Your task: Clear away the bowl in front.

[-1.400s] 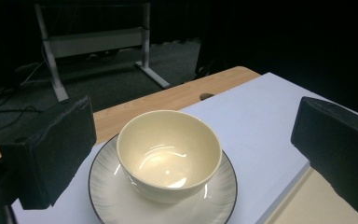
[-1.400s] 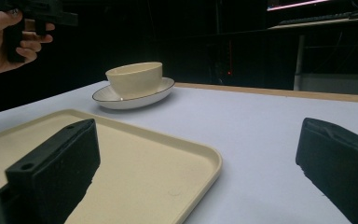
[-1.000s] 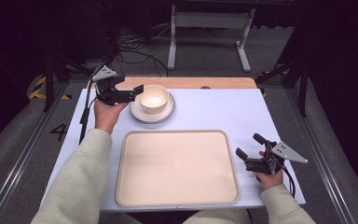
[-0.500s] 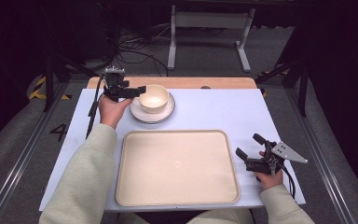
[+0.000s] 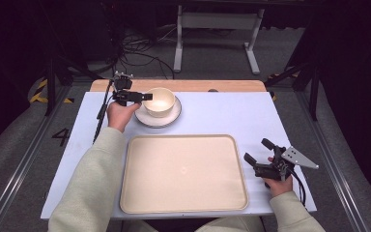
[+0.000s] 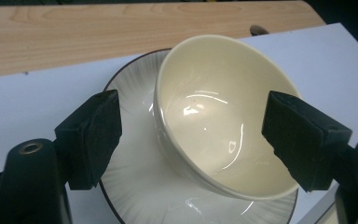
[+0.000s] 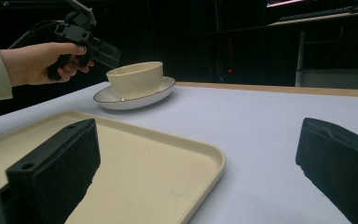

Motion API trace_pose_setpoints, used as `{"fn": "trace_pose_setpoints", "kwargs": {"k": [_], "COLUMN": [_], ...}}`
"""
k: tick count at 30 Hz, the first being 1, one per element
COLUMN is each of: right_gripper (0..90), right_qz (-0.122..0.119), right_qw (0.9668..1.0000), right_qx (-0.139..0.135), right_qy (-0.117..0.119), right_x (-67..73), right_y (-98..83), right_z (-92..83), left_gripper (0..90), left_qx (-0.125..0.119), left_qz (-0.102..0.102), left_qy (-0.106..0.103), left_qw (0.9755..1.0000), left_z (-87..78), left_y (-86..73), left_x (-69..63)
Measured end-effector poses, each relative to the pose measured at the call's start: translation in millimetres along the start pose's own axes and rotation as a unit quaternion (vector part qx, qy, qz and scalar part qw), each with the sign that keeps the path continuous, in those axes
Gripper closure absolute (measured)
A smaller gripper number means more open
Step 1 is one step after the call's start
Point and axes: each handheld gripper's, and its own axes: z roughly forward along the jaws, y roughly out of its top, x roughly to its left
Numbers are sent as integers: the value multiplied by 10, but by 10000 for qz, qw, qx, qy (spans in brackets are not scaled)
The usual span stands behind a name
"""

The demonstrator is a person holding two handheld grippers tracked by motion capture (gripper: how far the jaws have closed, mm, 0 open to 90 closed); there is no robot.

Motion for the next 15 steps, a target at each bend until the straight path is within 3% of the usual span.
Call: {"fn": "trace_pose_setpoints", "kwargs": {"k": [8, 15], "right_gripper": [6, 13], "right_qz": [17, 22], "right_qw": [10000, 10000], "right_qx": [15, 39], "right_qy": [-40, -35], "right_x": [-10, -10], "right_y": [-1, -5], "right_z": [0, 3], "left_gripper": [244, 254], "left_qx": [474, 609], "left_qz": [-85, -114], "left_qy": [110, 176], "left_qw": [9988, 9979], "left_z": [136, 224], "left_y": [-37, -55], "left_x": [31, 8]}}
